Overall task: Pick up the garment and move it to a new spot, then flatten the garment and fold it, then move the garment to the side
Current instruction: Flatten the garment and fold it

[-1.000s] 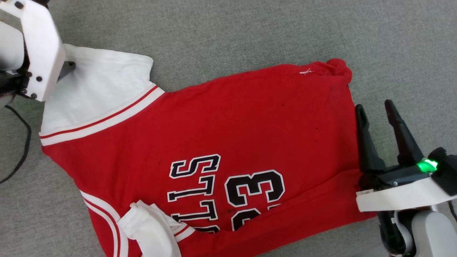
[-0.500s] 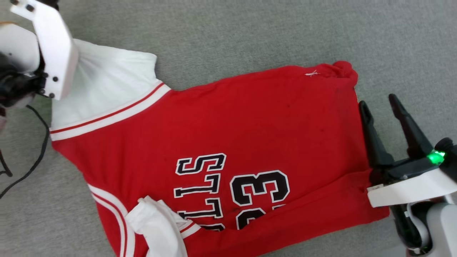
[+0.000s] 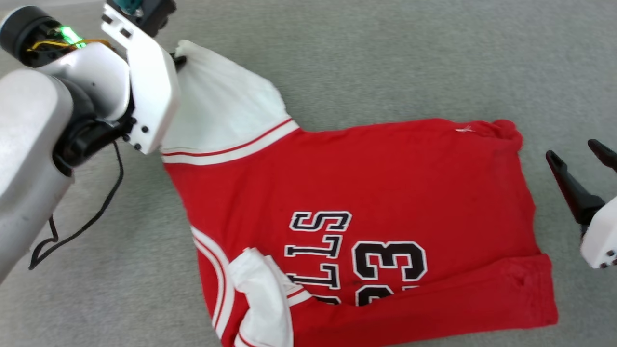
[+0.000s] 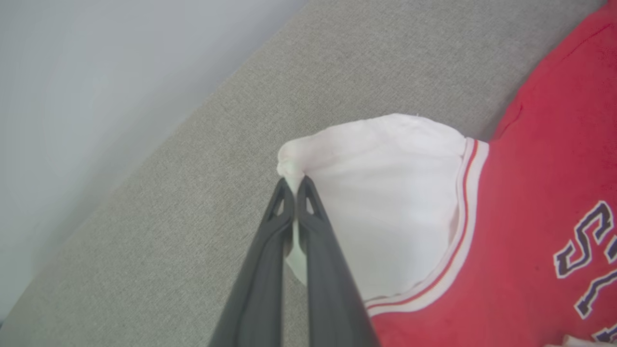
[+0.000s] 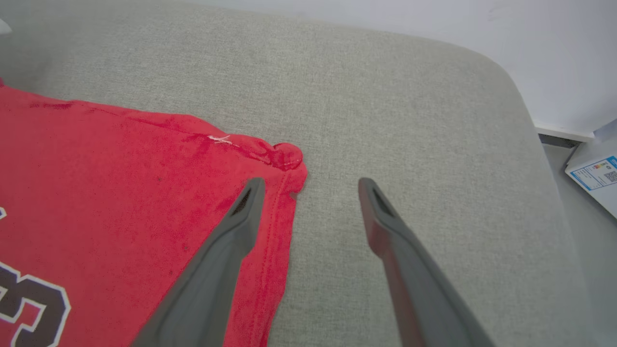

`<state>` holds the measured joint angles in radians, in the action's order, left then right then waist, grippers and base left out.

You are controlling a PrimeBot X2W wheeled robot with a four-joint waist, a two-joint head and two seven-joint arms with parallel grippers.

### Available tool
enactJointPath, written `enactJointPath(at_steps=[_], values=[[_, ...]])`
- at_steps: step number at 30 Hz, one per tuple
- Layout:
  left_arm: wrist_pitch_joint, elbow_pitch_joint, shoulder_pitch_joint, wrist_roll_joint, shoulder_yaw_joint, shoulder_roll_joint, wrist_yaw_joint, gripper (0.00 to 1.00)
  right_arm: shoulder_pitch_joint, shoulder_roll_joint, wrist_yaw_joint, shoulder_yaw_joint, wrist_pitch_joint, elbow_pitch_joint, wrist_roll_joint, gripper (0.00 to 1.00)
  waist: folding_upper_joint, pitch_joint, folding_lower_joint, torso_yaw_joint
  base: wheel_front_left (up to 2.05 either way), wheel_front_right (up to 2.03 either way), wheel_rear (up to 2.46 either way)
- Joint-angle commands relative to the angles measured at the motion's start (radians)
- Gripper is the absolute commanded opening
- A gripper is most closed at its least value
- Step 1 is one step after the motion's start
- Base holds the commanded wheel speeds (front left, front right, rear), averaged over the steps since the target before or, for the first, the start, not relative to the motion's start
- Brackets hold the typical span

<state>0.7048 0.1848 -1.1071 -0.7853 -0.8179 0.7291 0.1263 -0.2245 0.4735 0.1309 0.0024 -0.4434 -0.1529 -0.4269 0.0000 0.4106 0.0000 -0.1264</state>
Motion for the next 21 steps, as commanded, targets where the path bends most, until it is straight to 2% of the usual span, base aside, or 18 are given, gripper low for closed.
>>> enactJointPath(at_steps=[1,3,10,16,21], values=[[-0.007,-0.026,0.021,0.006,-0.005,0.002,0.001,0.0,-0.025,0.036,0.0,0.008,-0.06,-0.001,-0.009,1.0,0.0,-0.021,0.0,0.045,0.0,0.0,0.0],[-0.012,-0.08,0.025,0.007,-0.008,0.01,0.001,0.0,-0.062,0.079,-0.001,0.012,-0.159,0.007,-0.019,1.0,0.0,-0.015,0.0,0.069,0.0,0.0,0.0],[-0.018,-0.26,0.075,0.004,-0.016,0.042,-0.022,0.0,-0.193,0.166,-0.001,0.082,-0.467,0.08,-0.056,1.0,0.0,0.012,0.0,0.139,0.0,0.0,0.0],[-0.028,-0.379,0.103,0.016,-0.024,0.05,-0.043,0.0,-0.278,0.205,-0.001,0.159,-0.554,0.171,-0.027,1.0,0.0,0.046,0.0,0.187,0.0,0.0,0.0],[-0.025,-0.435,0.117,0.024,-0.033,0.057,-0.049,0.0,-0.307,0.184,-0.001,0.186,-0.581,0.247,-0.02,1.0,0.0,0.068,0.0,0.208,0.0,0.0,0.0]])
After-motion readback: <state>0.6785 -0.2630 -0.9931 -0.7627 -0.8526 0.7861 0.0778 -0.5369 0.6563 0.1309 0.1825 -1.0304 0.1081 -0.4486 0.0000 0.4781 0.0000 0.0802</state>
